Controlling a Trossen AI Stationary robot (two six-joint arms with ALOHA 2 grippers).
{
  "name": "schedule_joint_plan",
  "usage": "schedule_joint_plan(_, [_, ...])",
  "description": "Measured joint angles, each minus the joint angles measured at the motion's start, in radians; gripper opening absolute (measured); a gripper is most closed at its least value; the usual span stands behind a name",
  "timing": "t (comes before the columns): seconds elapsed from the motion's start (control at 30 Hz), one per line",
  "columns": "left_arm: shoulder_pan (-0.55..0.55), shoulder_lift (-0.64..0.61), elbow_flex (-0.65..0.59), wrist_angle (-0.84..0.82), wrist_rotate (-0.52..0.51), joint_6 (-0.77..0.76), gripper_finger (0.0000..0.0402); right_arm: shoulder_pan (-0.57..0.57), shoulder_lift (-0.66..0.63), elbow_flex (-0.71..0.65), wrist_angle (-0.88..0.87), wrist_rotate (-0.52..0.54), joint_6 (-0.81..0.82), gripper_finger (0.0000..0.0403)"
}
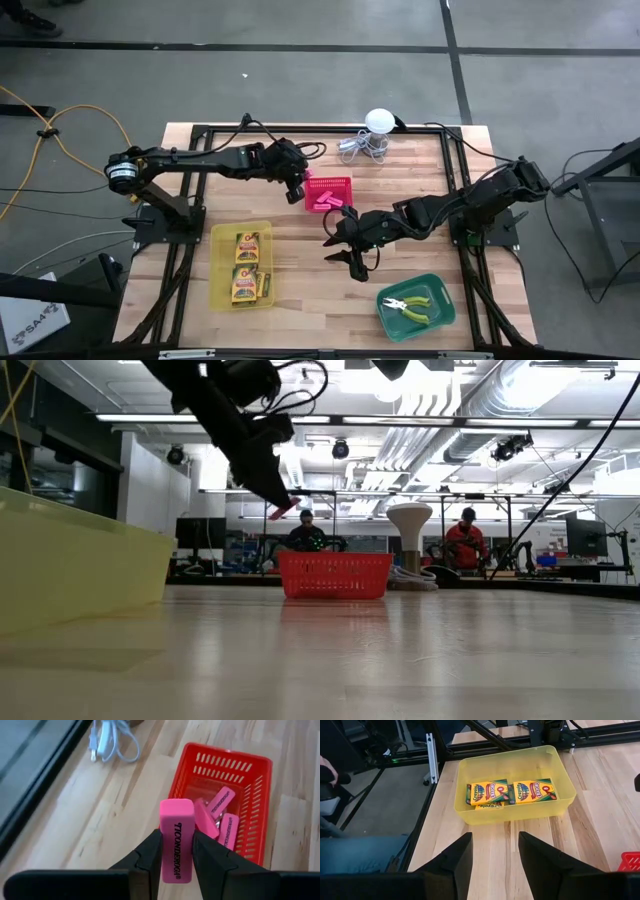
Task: Pick & Place School Supplies
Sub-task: Put the pink eraser into the red bin
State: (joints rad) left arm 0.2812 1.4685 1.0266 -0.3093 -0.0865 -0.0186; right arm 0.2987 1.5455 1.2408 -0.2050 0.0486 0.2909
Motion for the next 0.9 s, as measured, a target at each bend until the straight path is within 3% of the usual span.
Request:
schedule_joint_plan(0.23, [-0.042, 0.062, 0.081, -0.032, -0.059, 0.049, 0.0090, 0.000, 0.000, 0.000, 0.001, 0.000, 0.000, 0.0149])
schedule_joint_plan(0.5, [-0.069, 0.223, 0.165, -0.033, -0.058, 0.021, 0.0090, 0.000, 0.000, 0.000, 0.006, 0.000, 0.000, 0.0149])
schedule_joint_plan(0.9, [-0.096, 0.330, 0.211, -0.028, -0.042, -0.009, 0.0090, 0.000, 0.000, 0.000, 0.008, 0.000, 0.000, 0.0149])
